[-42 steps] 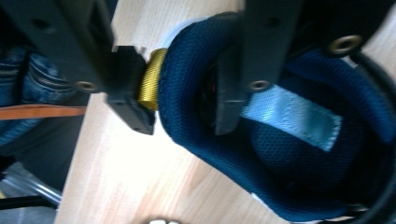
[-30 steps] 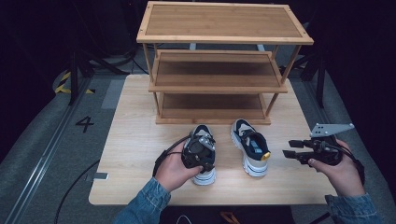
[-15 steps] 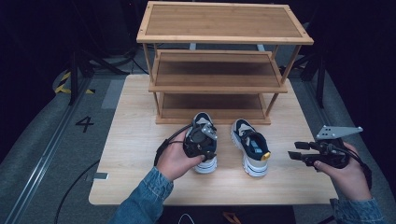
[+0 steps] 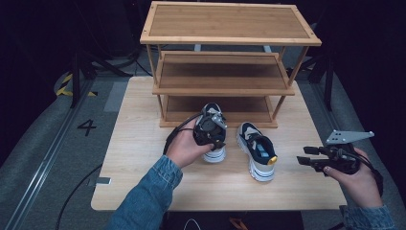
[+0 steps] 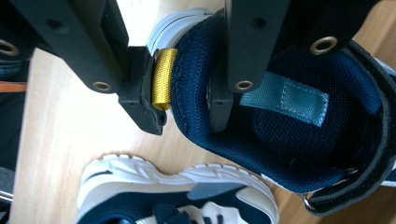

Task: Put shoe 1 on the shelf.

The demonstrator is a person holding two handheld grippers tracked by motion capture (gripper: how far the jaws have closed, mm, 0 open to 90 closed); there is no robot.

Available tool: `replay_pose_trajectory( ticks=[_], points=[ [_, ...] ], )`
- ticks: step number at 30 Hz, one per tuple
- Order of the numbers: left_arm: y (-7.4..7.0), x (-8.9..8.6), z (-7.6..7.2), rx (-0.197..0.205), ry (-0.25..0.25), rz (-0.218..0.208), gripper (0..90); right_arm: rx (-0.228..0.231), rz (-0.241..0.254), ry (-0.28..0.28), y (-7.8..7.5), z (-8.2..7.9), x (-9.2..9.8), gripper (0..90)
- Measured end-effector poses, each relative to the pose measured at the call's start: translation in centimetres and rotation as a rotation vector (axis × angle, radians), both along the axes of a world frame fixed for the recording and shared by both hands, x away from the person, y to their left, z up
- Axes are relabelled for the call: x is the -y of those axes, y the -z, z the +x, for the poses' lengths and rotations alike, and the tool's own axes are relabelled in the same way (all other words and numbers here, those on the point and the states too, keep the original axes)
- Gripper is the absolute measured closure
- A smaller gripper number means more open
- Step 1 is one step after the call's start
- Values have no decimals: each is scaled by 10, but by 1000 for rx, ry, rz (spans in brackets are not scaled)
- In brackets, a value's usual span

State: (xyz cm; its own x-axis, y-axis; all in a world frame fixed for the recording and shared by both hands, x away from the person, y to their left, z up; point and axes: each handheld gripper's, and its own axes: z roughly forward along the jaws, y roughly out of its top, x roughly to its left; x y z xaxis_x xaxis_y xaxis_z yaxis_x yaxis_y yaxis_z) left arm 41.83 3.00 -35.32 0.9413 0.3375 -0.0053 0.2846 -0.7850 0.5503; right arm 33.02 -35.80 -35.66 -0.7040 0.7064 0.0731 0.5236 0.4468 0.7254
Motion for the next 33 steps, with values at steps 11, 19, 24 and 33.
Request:
replay_pose_trajectory(
  ticks=[11,19,24,33],
  points=[
    [6,6,41,35,-11,-9,686,-5,-2,-2,1,0,-1,500],
    [17,7,67,34,-7,-10,683,-5,-4,-4,1,1,-1,500],
    [23,7,79,43,2,-5,680,-12,-3,-4,3,2,-1,501],
    [36,6,93,48,-4,11,670,-7,-7,1,3,2,1,500]
  ],
)
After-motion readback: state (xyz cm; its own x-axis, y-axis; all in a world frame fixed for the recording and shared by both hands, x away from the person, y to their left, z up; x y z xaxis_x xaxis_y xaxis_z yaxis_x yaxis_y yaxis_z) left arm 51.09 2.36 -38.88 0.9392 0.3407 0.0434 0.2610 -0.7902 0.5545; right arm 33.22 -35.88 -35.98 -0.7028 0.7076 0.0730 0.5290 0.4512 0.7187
